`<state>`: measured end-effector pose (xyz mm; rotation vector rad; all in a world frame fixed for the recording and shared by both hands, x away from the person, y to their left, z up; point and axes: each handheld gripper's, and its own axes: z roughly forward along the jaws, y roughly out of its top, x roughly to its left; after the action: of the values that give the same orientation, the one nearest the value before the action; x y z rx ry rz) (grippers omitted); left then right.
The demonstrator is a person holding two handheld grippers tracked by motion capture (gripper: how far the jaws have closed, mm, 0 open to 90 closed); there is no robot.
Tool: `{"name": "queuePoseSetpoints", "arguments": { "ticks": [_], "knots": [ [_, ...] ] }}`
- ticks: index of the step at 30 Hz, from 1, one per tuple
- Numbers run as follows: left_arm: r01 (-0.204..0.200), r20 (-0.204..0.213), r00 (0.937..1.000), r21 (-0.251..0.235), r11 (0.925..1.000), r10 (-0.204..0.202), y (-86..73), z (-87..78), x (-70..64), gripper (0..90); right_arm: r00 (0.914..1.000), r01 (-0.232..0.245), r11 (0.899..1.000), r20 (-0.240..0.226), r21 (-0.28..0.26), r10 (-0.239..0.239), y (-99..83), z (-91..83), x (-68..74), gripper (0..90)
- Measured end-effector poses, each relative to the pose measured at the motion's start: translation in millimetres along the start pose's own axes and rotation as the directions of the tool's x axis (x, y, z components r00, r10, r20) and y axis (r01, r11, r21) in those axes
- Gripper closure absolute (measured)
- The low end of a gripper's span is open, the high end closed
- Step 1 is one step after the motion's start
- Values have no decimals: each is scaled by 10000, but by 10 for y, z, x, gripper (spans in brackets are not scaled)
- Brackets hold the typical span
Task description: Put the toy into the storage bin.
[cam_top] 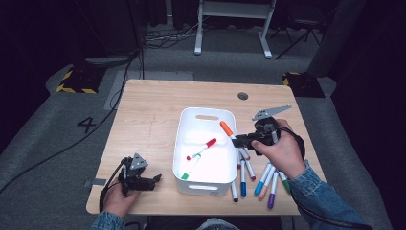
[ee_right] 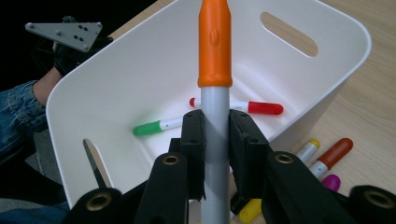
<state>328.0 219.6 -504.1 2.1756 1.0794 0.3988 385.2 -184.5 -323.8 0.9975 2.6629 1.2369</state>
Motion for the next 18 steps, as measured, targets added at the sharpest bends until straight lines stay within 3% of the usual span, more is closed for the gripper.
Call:
{"name": "queuePoseSetpoints", "arguments": {
  "ticks": [18],
  "knots": [
    [19,43,10000,7,10000,-19,-2,1,-2,144,9956,602,9982,-726,47,-597,33,111,290,770]
  ]
}}
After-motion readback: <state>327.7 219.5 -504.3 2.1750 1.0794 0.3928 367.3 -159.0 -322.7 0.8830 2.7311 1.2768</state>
